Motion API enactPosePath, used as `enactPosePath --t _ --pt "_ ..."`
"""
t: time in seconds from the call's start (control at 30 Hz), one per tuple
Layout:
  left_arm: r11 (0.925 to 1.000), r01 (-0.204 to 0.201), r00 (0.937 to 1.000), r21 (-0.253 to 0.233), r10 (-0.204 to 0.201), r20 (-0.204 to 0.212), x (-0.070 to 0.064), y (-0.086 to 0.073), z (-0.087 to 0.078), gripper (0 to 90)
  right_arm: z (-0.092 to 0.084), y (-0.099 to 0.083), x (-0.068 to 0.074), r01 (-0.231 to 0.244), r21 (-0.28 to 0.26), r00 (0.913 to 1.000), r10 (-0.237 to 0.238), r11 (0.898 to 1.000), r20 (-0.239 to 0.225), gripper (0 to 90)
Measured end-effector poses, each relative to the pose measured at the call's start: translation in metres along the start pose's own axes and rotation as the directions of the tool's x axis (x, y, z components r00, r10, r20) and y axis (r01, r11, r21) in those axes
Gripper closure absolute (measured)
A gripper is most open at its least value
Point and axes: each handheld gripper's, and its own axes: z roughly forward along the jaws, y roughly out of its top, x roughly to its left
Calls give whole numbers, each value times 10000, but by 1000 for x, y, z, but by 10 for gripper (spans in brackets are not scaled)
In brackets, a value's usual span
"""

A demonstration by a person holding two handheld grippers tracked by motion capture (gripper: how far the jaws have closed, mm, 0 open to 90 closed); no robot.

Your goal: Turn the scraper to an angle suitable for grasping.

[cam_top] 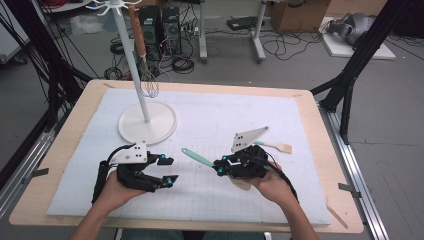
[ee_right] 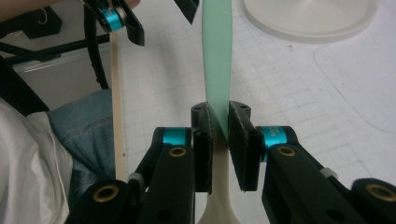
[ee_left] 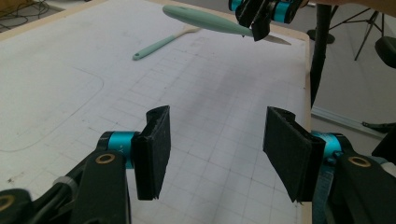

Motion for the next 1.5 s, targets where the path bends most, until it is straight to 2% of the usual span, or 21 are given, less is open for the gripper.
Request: enactPosePath --t 0.23,0.4,0.57,0.8,1.5 --pt "10000 23 9999 -1 -23 137 0 1 3 430 10 8 6 299 -134 9993 -302 9995 -220 800" --pt "10000 42 9996 -29 -41 285 -1 3 5 450 16 12 10 400 -163 9984 -406 9991 -398 800" --pt "9996 245 9984 -145 -237 513 -2 5 8 468 22 14 13 468 -137 9978 -474 9988 -469 799" --pt "9996 220 9982 -164 -210 567 -1 7 10 499 26 15 16 584 -124 9965 -591 9982 -597 798" --pt "9971 632 9931 -431 -586 1018 0 10 14 581 35 18 24 1076 82 9935 -1072 9942 -372 797"
